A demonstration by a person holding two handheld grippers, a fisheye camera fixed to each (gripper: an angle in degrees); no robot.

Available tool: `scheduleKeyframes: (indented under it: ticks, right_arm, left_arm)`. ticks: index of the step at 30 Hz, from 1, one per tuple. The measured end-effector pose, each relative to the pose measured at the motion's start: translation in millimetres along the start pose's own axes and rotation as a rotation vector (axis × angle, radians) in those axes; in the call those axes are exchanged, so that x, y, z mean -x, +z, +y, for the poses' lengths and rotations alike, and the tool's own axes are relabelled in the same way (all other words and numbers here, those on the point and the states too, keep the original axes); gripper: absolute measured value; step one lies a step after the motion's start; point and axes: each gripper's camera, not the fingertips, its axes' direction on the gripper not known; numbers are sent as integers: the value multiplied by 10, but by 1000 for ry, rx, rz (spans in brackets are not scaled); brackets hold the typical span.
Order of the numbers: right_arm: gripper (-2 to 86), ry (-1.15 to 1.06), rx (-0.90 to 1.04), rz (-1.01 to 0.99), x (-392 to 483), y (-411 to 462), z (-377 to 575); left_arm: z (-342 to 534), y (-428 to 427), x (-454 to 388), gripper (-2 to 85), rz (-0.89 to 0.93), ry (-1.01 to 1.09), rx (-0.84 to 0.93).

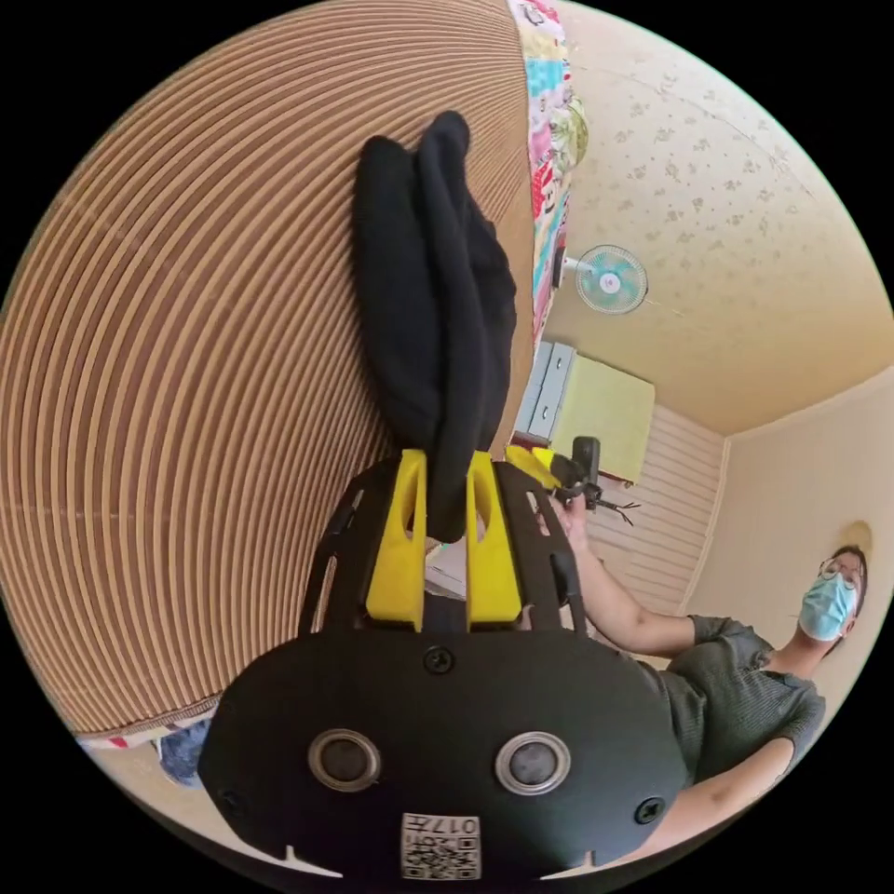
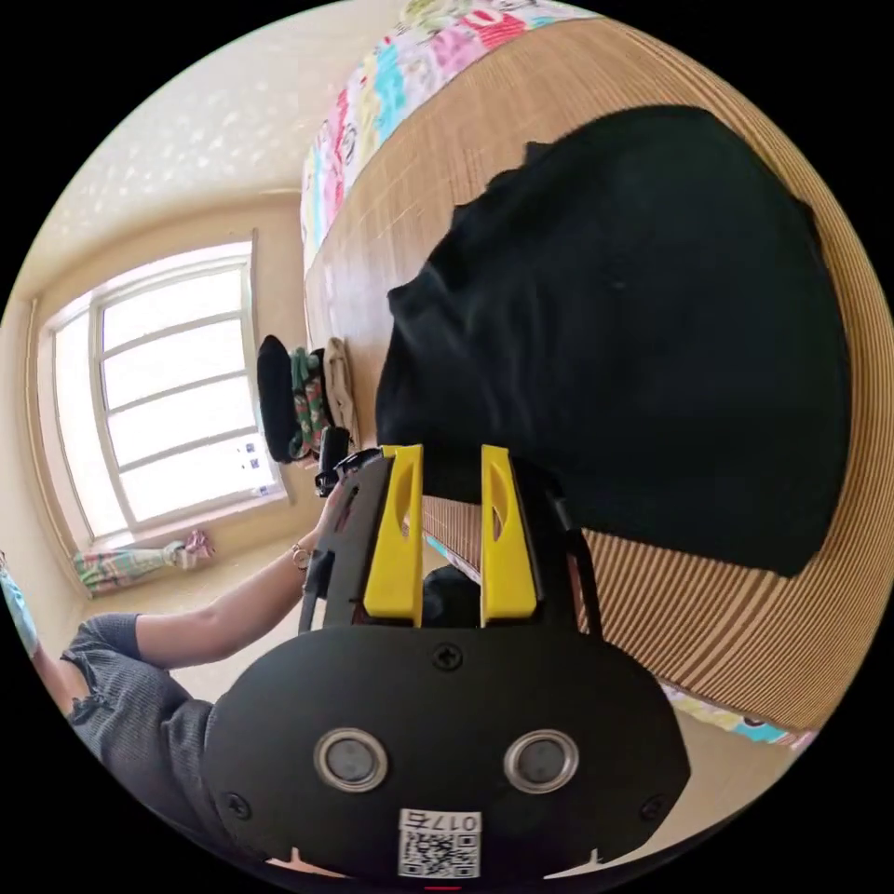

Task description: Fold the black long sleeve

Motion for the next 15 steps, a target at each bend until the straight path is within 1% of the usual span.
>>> scheduleKeyframes:
  ticks: [1, 2, 3, 4, 5, 6, 7, 8, 9, 10, 11, 12, 13, 14, 15]
  right_arm:
    - [125, -44, 26, 21, 296, 27, -209]
    - [149, -87, 45, 56, 618, 38, -420]
    - [163, -108, 61, 72, 777, 53, -524]
    - [192, -154, 118, 108, 1092, 123, -727]
    - [223, -188, 201, 163, 1378, 261, -913]
    - [227, -204, 245, 197, 1508, 351, -992]
    - [235, -245, 329, 290, 1746, 572, -1113]
    - [233, -275, 404, 438, 1904, 830, -1187]
    - [232, -290, 443, 522, 1951, 971, -1210]
    - [220, -313, 538, 693, 1967, 1259, -1223]
    - [180, -338, 647, 847, 1905, 1498, -1187]
    - [147, -364, 678, 905, 1877, 1558, -1153]
    - [106, -429, 660, 958, 1858, 1518, -1082]
    - [93, -444, 613, 899, 1816, 1315, -1035]
    - [91, -446, 585, 834, 1784, 1163, -1010]
  left_arm:
    - [52, 20, -268, 64, -98, 33, 1]
    - [80, 39, -397, 64, -145, 48, 2]
    - [140, 105, -658, 64, -239, 81, 5]
    - [204, 203, -896, 63, -315, 115, 1]
    - [236, 261, -1003, 63, -343, 131, -2]
    - [299, 390, -1190, 62, -384, 162, -11]
    - [363, 525, -1343, 62, -412, 192, -23]
    - [398, 594, -1411, 62, -425, 207, -30]
    - [472, 722, -1517, 62, -449, 232, -42]
    - [553, 813, -1574, 63, -460, 236, -53]
    - [598, 835, -1586, 65, -457, 232, -62]
    - [701, 826, -1599, 73, -424, 235, -88]
    - [825, 761, -1600, 88, -362, 253, -120]
    - [890, 718, -1594, 96, -326, 268, -135]
    - [1017, 628, -1561, 111, -245, 309, -155]
